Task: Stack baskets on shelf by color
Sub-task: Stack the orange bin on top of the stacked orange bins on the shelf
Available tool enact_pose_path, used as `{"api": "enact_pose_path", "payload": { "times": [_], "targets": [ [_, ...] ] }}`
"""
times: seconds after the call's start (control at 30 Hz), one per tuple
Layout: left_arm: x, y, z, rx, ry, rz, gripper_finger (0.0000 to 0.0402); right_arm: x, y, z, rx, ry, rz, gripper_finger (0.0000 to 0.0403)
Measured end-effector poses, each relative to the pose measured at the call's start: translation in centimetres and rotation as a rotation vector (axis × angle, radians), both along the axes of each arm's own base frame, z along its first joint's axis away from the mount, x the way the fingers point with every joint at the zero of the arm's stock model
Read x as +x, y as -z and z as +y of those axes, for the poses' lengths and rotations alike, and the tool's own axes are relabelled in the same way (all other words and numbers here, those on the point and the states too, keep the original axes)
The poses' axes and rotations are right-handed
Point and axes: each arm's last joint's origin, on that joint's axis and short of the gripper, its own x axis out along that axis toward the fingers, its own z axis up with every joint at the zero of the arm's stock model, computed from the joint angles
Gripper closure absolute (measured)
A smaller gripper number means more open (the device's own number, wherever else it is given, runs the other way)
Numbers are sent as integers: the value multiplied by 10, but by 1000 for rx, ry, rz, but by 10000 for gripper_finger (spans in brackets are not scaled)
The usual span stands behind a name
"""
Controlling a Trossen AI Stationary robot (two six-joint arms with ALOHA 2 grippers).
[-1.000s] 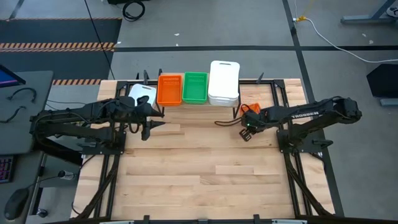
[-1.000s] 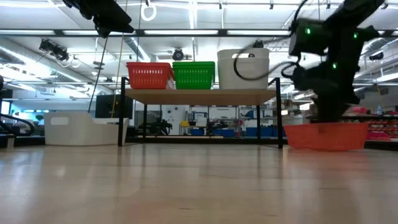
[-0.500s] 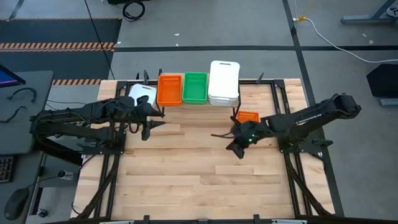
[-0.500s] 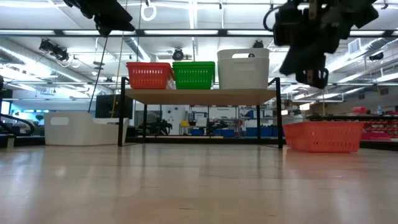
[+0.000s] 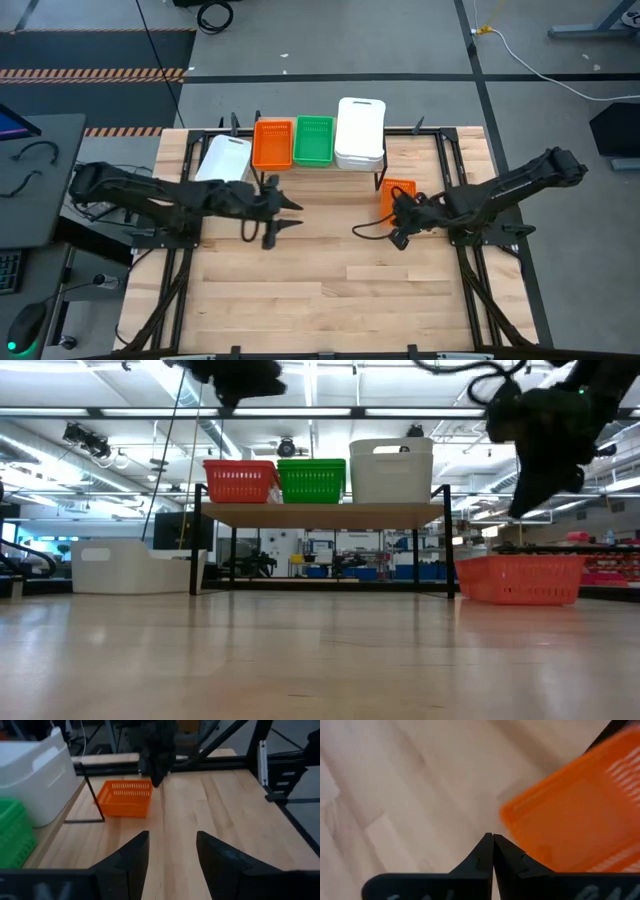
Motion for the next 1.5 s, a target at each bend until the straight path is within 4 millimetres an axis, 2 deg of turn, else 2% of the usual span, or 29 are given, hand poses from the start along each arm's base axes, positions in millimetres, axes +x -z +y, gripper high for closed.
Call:
{"api": "enact_pose_path", "payload": {
  "times": [0.1, 0.17, 0.27, 0.37, 0.5, 0.6, 0.7, 0.83, 1.0, 1.13, 1.23, 1.33, 1.5],
  "targets": [
    [15, 0, -2, -39, -18, 15, 230, -6, -6, -2, -105, 21, -31, 390],
    [25, 5, -4, -53, -23, 45, 230, -10, -5, -5, -135, 43, 8, 390],
    [38, 14, -9, -48, -13, 91, 230, -14, 5, -10, -137, 71, 126, 392],
    [47, 12, -15, -43, 4, 101, 230, -13, 21, -11, -126, 63, 231, 393],
    [50, 13, -22, -35, 30, 116, 230, -1, 36, -7, -80, 34, 259, 393],
    [50, 13, -24, -35, 34, 115, 230, 14, 45, 0, 7, -9, 219, 393],
    [50, 12, -24, -35, 32, 112, 230, 35, 53, 6, 61, -61, 112, 393],
    [50, 13, -23, -36, 30, 115, 230, 65, 57, 14, 47, -176, -79, 394],
    [49, 14, -28, -35, 45, 129, 230, 89, 35, 24, -4, -260, -186, 394],
    [47, 15, -38, 36, 149, 135, 230, 90, 0, 39, -62, -320, -223, 394],
    [49, 18, -48, 126, 229, 118, 230, 76, -27, 48, -131, -315, -156, 394],
    [58, 25, -53, 183, 247, 87, 230, 52, -44, 52, -146, -241, -28, 394],
    [83, 55, -51, 240, 294, 95, 230, 17, -54, 57, -134, -85, 86, 391]
  ]
}}
